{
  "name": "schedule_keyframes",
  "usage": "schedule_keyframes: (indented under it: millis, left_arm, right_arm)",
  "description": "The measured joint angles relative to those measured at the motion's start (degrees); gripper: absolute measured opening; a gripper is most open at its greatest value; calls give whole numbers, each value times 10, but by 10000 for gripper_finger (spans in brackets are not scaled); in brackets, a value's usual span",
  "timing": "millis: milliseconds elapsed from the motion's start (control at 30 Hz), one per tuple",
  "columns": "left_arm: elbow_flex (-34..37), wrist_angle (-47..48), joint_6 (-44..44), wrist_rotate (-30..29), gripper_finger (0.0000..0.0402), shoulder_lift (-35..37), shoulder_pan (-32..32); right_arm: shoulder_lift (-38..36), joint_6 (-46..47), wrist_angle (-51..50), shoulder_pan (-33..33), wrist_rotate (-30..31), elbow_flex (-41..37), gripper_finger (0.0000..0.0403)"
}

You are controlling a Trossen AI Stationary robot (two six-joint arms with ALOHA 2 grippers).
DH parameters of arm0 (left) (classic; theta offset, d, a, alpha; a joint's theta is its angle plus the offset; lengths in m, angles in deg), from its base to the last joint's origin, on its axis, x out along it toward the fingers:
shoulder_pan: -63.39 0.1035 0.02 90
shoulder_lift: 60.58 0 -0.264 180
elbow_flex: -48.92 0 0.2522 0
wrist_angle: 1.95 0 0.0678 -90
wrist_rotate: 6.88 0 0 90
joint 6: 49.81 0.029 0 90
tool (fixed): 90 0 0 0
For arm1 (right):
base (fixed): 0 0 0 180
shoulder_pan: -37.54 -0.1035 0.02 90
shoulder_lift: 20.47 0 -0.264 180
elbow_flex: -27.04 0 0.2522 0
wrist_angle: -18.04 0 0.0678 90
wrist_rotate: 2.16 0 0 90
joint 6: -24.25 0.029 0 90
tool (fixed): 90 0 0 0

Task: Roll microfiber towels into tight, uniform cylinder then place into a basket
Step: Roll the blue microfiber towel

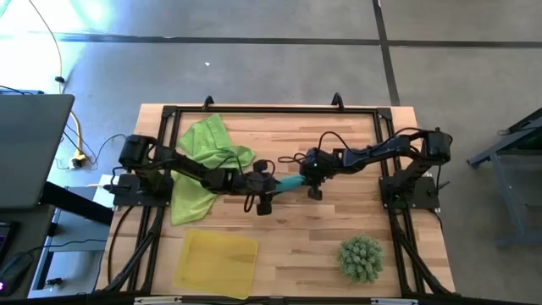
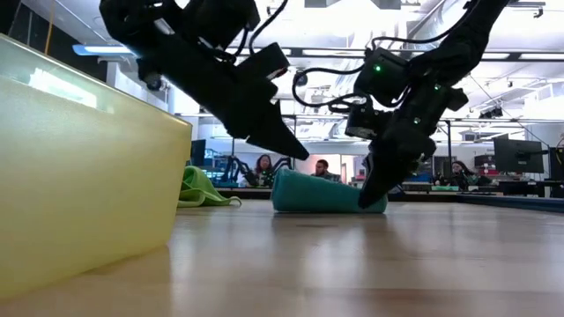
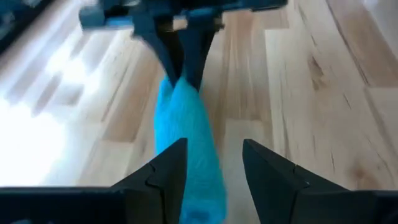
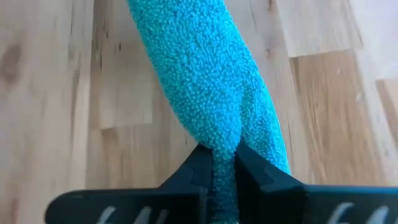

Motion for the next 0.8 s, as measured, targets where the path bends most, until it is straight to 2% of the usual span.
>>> schedule_keyframes:
  millis: [300, 633, 800]
  left_arm:
    - [-2, -94, 69, -20, 143, -59, 2]
    - [-50, -93, 54, -20, 143, -145, 18]
    - [-61, -75, 22, -18, 132, -158, 18]
  right_arm:
    - [2, 60, -5, 30, -113, -2, 16]
    - [2, 75, -2, 45, -135, -2, 17]
    - [2, 36, -1, 45, -134, -2, 59]
